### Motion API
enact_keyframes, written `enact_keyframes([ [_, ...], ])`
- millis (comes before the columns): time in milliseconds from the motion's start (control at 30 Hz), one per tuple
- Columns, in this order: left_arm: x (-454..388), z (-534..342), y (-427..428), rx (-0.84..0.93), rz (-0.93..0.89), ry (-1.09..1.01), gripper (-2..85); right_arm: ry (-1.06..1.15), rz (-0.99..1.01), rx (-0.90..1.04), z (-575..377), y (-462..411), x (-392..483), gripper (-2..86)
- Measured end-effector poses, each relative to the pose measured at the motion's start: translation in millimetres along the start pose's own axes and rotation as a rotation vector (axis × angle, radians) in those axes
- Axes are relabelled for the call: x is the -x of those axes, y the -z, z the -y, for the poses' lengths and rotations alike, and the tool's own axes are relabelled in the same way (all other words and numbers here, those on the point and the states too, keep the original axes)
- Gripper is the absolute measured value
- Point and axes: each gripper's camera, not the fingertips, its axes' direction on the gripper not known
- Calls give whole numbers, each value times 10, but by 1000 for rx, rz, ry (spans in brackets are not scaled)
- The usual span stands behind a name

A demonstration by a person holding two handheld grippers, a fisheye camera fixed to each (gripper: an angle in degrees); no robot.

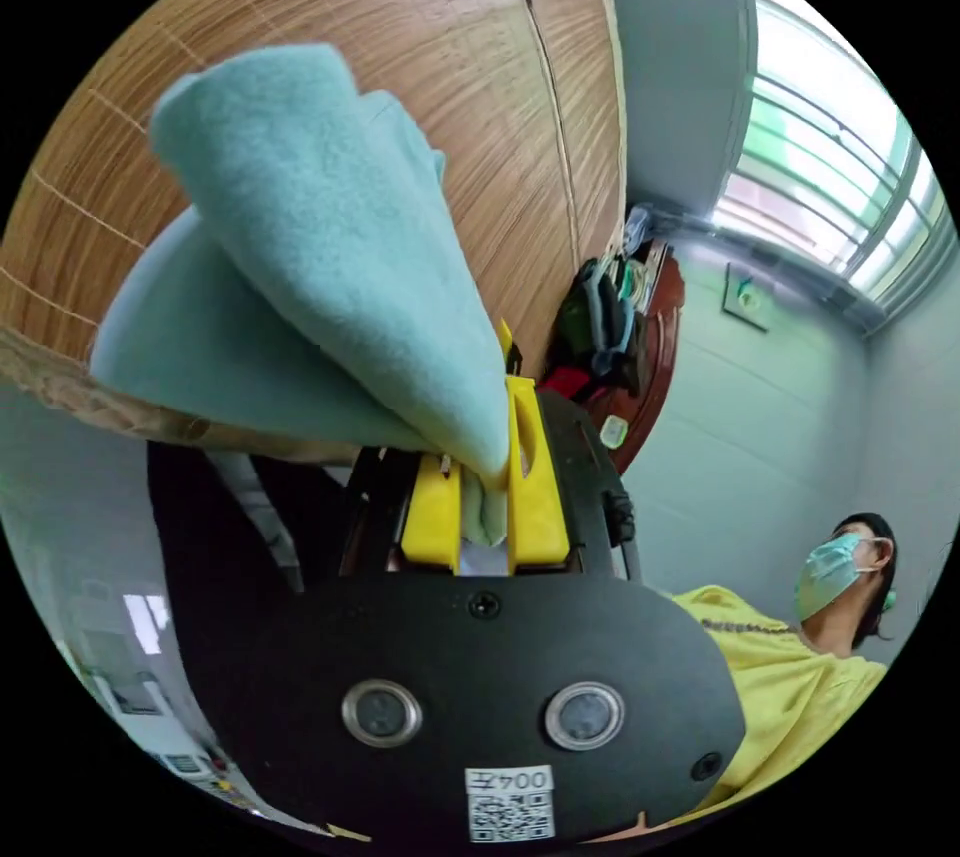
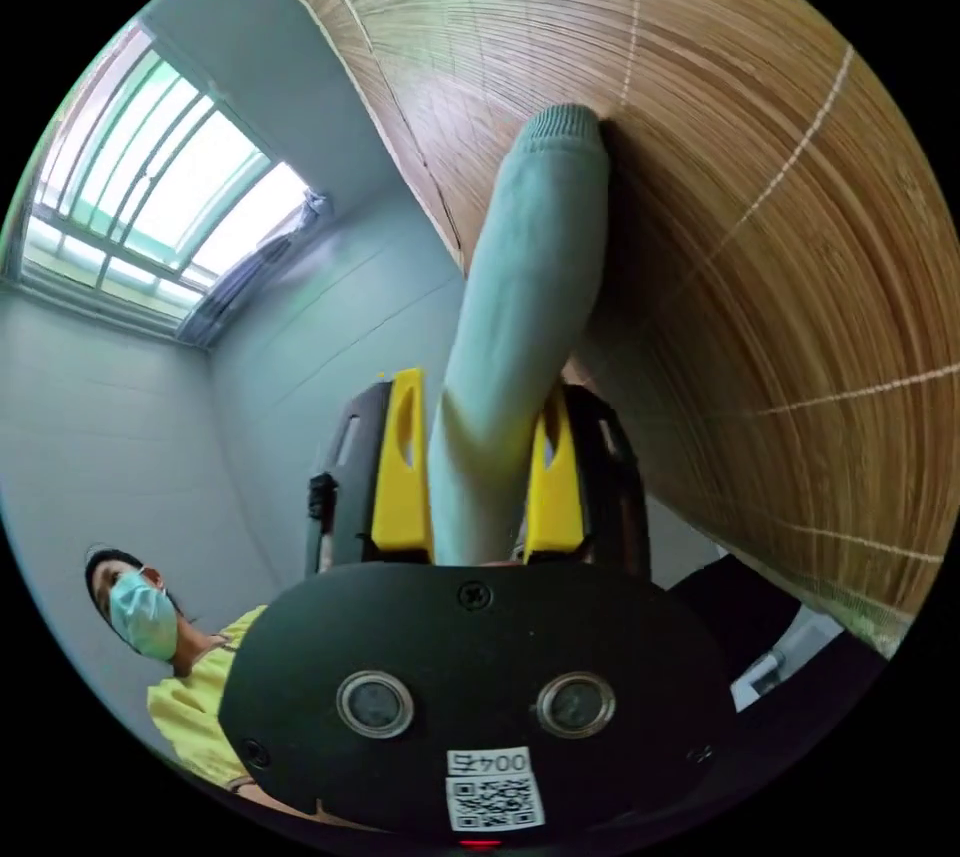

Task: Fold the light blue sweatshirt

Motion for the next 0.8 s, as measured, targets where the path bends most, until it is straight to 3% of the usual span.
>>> enact_keyframes([
  [233, -1079, -372, -38, 169, 235, -370, 83, 338, -250, -107, -905, -15, 910, 82],
  [400, -1727, -563, -482, 300, 220, -604, 83, 514, -292, -311, -1660, 364, 1296, 81],
  [567, -2306, -637, -1274, 495, 140, -860, 84, 617, -328, -644, -2593, 781, 1271, 81],
  [800, -2621, -904, -2125, 766, 14, -980, 85, 615, -383, -975, -3731, 821, 766, 80],
])
